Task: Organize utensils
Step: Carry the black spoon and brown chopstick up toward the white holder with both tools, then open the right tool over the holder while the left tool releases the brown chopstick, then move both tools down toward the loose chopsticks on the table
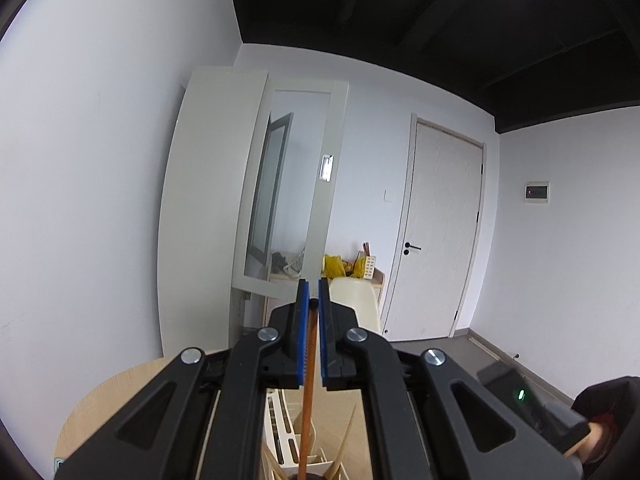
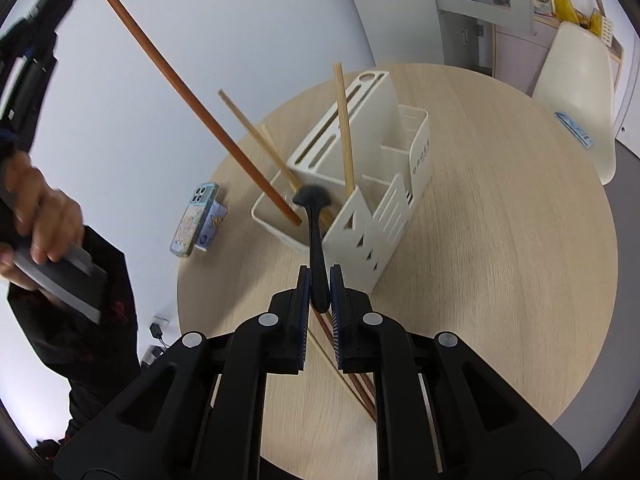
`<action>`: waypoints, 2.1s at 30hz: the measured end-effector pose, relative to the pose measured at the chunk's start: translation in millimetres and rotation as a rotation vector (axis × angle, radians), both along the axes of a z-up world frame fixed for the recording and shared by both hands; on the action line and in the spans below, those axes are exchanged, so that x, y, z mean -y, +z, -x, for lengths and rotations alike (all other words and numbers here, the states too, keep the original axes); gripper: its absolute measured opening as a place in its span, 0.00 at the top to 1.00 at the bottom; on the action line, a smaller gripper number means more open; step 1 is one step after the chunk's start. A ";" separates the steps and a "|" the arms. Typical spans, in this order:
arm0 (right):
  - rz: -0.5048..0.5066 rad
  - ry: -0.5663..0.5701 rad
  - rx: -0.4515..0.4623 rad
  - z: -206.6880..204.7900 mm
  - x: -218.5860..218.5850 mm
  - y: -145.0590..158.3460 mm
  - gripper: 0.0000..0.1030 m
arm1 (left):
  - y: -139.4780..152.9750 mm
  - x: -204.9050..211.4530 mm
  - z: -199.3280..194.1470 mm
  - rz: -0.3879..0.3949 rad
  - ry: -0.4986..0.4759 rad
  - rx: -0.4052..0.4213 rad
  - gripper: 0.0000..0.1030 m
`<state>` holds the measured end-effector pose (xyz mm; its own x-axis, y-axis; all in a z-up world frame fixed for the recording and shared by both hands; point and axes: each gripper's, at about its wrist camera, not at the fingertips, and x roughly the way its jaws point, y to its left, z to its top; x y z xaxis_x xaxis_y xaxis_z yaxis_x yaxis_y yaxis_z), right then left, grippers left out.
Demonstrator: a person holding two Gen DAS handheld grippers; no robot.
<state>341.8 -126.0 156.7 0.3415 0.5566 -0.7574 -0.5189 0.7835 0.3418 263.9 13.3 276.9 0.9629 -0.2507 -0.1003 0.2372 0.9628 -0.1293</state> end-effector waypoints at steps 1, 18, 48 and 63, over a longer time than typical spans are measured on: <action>-0.003 -0.008 0.013 -2.2 -0.4 2.4 0.91 | -1.3 0.4 -2.1 -0.008 0.001 -0.003 0.96; -0.149 -0.014 0.284 20.8 18.2 4.2 0.78 | -42.3 -1.2 0.3 -0.023 -0.004 -0.118 0.80; 0.066 -0.034 0.367 79.6 125.4 -170.9 0.60 | -237.5 23.4 55.2 -0.060 0.141 -0.626 0.63; 0.201 0.100 0.392 52.3 126.1 -193.8 0.74 | -284.7 14.0 43.0 0.081 0.221 -0.818 0.74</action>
